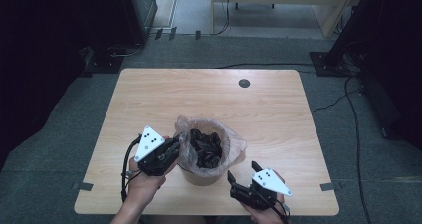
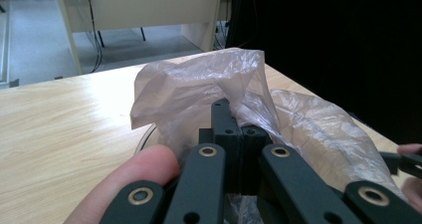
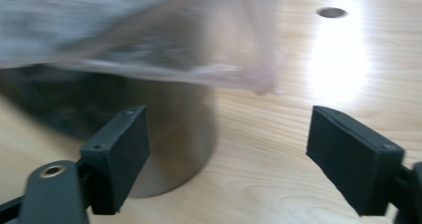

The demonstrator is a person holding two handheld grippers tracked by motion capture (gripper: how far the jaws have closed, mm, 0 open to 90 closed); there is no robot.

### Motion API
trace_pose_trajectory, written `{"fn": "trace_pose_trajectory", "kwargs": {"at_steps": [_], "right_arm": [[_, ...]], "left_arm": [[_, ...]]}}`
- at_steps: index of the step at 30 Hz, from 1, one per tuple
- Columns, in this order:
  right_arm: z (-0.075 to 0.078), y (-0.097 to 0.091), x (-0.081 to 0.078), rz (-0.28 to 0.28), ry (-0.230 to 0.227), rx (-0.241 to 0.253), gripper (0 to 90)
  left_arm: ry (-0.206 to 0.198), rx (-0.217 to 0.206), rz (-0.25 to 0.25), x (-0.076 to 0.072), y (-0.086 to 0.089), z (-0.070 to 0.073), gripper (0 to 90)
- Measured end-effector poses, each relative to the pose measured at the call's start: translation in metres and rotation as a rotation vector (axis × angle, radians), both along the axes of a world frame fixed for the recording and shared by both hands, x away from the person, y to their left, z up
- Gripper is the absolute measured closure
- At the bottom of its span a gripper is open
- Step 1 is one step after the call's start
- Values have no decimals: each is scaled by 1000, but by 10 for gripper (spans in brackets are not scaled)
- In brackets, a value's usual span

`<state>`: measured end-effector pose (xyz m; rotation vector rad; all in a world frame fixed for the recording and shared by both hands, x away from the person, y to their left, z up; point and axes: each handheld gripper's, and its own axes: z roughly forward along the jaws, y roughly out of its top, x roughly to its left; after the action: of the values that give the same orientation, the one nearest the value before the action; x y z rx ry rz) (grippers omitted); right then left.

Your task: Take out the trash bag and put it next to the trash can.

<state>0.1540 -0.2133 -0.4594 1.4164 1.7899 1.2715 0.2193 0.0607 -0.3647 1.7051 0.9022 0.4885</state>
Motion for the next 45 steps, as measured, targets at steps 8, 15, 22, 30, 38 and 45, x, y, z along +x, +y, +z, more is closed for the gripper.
{"fn": "trace_pose_trajectory", "kwargs": {"at_steps": [8, 15, 22, 30, 38, 45], "right_arm": [[-4, 7, 35, -99, -12, -128, 261], [15, 15, 41, -4, -163, -102, 861], [70, 32, 50, 22, -287, -96, 900], [113, 52, 42, 94, -345, -13, 827], [93, 43, 25, 79, -207, 69, 514], [76, 33, 9, -21, -172, -7, 369]], "left_arm": [[5, 5, -4, 1, -3, -1, 900], [21, -12, -17, 3, -3, 0, 900], [-3, -41, -29, 3, -7, 15, 900], [-9, -55, -54, -1, -13, 18, 900], [13, -41, -54, -1, -16, 6, 900], [12, -40, -48, 0, -15, 6, 900]]}}
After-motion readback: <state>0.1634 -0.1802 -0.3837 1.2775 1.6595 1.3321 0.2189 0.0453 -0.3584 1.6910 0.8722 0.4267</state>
